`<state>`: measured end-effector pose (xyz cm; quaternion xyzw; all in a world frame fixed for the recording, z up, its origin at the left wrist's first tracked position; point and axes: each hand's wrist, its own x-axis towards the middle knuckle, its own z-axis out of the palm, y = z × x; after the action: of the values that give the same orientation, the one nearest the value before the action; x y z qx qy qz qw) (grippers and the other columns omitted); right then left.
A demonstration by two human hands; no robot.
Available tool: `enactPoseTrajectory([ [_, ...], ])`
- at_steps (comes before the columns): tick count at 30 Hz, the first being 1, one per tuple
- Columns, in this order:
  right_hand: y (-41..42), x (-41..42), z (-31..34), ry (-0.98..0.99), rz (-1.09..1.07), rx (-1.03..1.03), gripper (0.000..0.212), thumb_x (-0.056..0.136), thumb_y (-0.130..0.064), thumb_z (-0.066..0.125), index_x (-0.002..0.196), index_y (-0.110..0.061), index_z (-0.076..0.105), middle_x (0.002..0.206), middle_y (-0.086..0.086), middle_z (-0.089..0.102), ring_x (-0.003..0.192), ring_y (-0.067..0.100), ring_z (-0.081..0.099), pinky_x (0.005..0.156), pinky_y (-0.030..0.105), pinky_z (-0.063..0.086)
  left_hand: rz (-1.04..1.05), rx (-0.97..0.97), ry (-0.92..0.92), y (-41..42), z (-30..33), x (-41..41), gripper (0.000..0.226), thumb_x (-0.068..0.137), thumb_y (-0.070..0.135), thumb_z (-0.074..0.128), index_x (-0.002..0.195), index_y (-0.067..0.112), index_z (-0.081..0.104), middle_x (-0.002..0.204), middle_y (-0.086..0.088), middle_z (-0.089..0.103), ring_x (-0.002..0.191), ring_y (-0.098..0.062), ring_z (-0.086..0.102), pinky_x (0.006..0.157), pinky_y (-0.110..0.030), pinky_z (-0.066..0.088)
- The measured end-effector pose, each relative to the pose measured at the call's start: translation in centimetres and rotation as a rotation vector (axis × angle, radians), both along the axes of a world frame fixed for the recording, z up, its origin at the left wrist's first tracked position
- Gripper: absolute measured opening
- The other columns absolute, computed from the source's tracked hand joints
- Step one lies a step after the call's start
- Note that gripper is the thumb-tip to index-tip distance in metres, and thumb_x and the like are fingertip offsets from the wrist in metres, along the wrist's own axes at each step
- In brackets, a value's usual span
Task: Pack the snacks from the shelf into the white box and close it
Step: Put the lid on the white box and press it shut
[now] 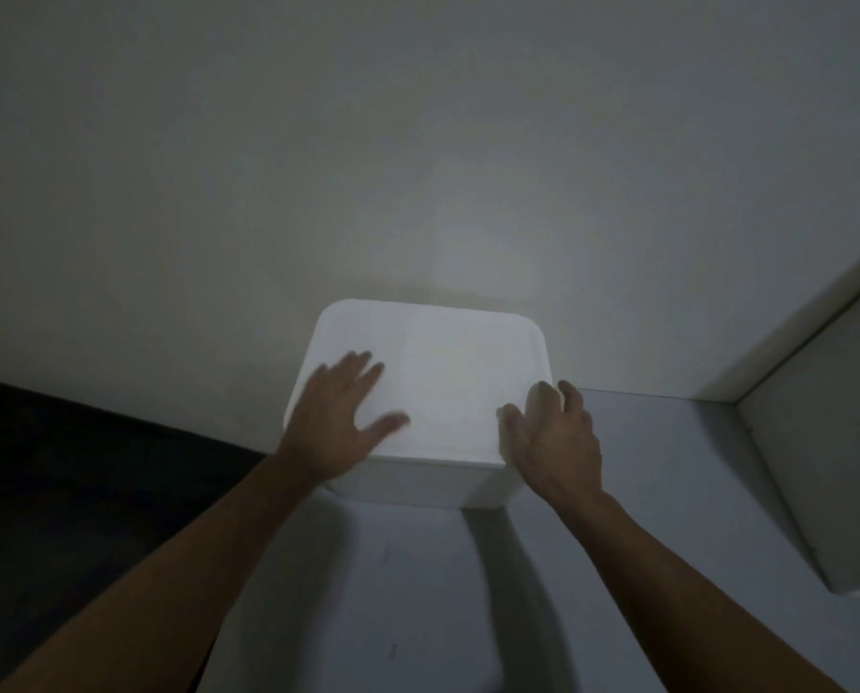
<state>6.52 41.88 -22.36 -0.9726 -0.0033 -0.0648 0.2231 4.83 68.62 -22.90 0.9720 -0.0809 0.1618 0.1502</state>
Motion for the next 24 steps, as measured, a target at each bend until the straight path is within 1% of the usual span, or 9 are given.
enactPoseTrajectory([
  [1,-0.2,-0.3,0.0,0.029,0.109,-0.076,0.074,0.087,-0.07,0.035,0.136,-0.014,0.036,0.151,0.017,0.028,0.135,0.042,0.033,0.103,0.054,0.038,-0.064,0.052,0.226,-0.7,0.1,-0.5,0.111,0.068,0.089,0.033,0.151,0.017,0.022,0.16,-0.002,0.011,0.149,-0.018,0.01,0.12,-0.047,0.012],
  [2,-0.5,-0.3,0.0,0.069,0.216,-0.148,0.087,0.082,-0.079,0.026,0.143,-0.016,0.027,0.157,0.013,0.019,0.143,0.041,0.019,0.11,0.057,0.028,-0.077,0.148,0.368,-1.1,0.0,-0.8,0.125,0.057,0.096,0.031,0.153,0.022,0.0,0.159,0.004,-0.012,0.148,-0.014,-0.01,0.12,-0.048,-0.002],
  [4,-1.1,0.1,0.6,0.186,0.351,-0.275,0.111,0.069,-0.091,0.02,0.152,-0.018,0.005,0.162,0.006,-0.004,0.148,0.037,-0.009,0.115,0.059,0.006,-0.054,0.306,0.413,-1.3,-0.2,-0.4,0.133,0.052,0.095,0.041,0.149,0.026,-0.019,0.155,0.005,-0.029,0.144,-0.017,-0.026,0.117,-0.053,-0.011],
  [7,-1.3,0.7,1.0,0.238,0.427,-0.441,0.129,0.062,-0.091,0.042,0.151,-0.016,-0.013,0.16,0.008,-0.021,0.145,0.035,-0.024,0.114,0.059,-0.006,-0.017,0.366,0.381,-1.2,-0.1,0.6,0.129,0.06,0.081,0.058,0.148,0.028,-0.02,0.157,0.002,-0.028,0.144,-0.024,-0.026,0.116,-0.057,-0.011],
  [9,-0.9,1.0,0.8,0.21,0.424,-0.46,0.124,0.071,-0.073,0.061,0.151,-0.013,-0.013,0.16,0.011,-0.019,0.146,0.035,-0.02,0.118,0.059,0.002,-0.007,0.387,0.375,-1.2,-0.3,1.0,0.128,0.062,0.077,0.061,0.148,0.028,-0.02,0.157,0.001,-0.027,0.145,-0.025,-0.025,0.115,-0.058,-0.01],
  [11,-0.5,1.5,0.5,0.195,0.42,-0.439,0.121,0.074,-0.06,0.069,0.15,-0.011,-0.012,0.16,0.013,-0.016,0.147,0.034,-0.016,0.118,0.057,0.015,-0.009,0.396,0.373,-1.2,-0.3,1.3,0.127,0.063,0.075,0.062,0.148,0.028,-0.019,0.157,0.001,-0.026,0.145,-0.025,-0.024,0.115,-0.058,-0.01],
  [14,-0.4,2.2,0.4,0.201,0.428,-0.397,0.124,0.074,-0.055,0.073,0.15,-0.007,-0.012,0.16,0.015,-0.016,0.147,0.035,-0.018,0.118,0.052,0.021,-0.019,0.383,0.378,-1.0,0.1,2.0,0.125,0.064,0.074,0.062,0.149,0.028,-0.018,0.158,0.001,-0.025,0.145,-0.025,-0.023,0.116,-0.058,-0.007],
  [18,-0.4,2.3,0.4,0.213,0.431,-0.352,0.123,0.074,-0.052,0.074,0.151,-0.007,-0.012,0.16,0.013,-0.018,0.146,0.033,-0.022,0.119,0.046,0.013,-0.02,0.377,0.378,-0.9,0.0,2.2,0.125,0.064,0.075,0.061,0.148,0.029,-0.019,0.157,0.003,-0.025,0.145,-0.024,-0.023,0.116,-0.057,-0.007],
  [24,-0.3,2.1,0.5,0.215,0.406,-0.349,0.124,0.072,-0.052,0.076,0.151,-0.01,-0.009,0.161,0.011,-0.015,0.147,0.032,-0.019,0.117,0.051,0.024,-0.017,0.363,0.362,-1.0,0.1,2.0,0.126,0.063,0.074,0.064,0.149,0.029,-0.015,0.159,0.002,-0.022,0.146,-0.024,-0.02,0.117,-0.057,-0.006],
])
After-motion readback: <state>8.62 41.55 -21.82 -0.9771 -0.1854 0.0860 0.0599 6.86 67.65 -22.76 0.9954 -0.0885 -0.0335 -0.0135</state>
